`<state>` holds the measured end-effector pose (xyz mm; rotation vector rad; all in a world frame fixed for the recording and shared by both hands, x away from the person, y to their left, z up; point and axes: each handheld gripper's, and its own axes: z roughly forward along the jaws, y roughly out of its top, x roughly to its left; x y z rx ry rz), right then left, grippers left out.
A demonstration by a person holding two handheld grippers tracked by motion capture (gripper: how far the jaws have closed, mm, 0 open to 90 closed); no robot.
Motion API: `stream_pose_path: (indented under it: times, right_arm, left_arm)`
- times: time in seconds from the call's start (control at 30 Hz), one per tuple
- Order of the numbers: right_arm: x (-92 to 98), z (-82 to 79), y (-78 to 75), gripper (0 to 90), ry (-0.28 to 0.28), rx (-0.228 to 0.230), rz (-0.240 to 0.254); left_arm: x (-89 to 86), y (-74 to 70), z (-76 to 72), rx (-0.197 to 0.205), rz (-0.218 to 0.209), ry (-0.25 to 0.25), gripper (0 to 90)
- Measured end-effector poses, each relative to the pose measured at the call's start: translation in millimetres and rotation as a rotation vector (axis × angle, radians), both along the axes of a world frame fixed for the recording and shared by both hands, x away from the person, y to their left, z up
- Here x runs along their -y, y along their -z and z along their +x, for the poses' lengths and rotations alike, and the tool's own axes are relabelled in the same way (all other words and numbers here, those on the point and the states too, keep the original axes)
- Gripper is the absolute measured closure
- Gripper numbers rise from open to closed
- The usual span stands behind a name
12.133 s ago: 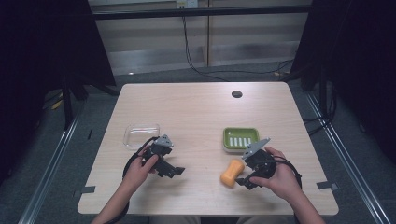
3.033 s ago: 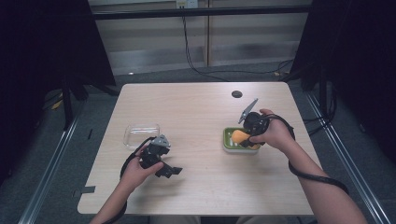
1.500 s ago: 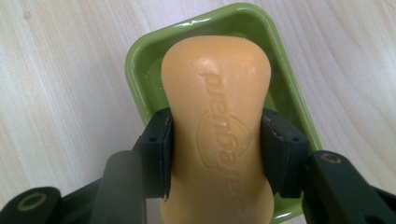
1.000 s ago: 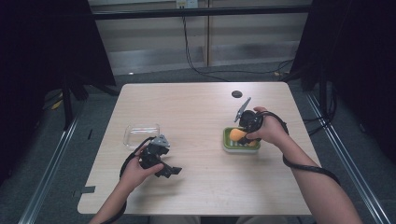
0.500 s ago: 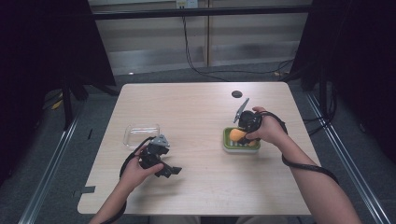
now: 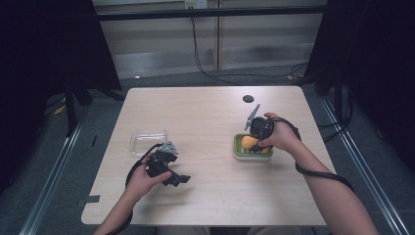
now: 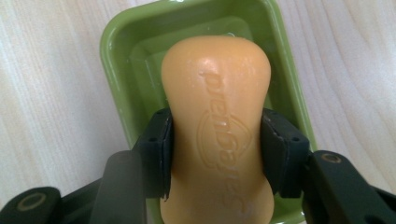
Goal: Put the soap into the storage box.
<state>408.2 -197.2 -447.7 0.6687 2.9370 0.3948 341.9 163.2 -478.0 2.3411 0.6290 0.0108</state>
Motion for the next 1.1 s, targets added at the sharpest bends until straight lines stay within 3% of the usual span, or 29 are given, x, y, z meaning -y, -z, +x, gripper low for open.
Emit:
stream_pose_path:
  times: [0.13,0.17,0.27,0.63,1.1]
  right_arm:
    - [-0.6,0.2,0.7,49.7,0.008,-0.012,-0.005]
    - [-0.3,1.9,1.4,49.6,-0.016,0.002,-0.008]
    - [-0.5,2.2,2.4,49.6,-0.01,0.0,-0.006]
    - [1.3,2.4,4.1,49.6,0.022,-0.009,-0.009]
    - [2.4,4.1,6.4,49.6,0.014,-0.005,-0.013]
  left_arm:
    - [-0.5,-0.6,0.4,0.001,0.015,0.004,1.0]
    - [0.0,-1.6,-0.6,0.014,0.041,-0.011,1.0]
    - [-0.2,-0.3,0.4,0.0,0.014,0.006,1.0]
    - [0.4,-0.7,0.5,0.001,0.023,0.01,1.0]
    - [0.8,-0.3,0.4,0.001,0.016,0.011,1.0]
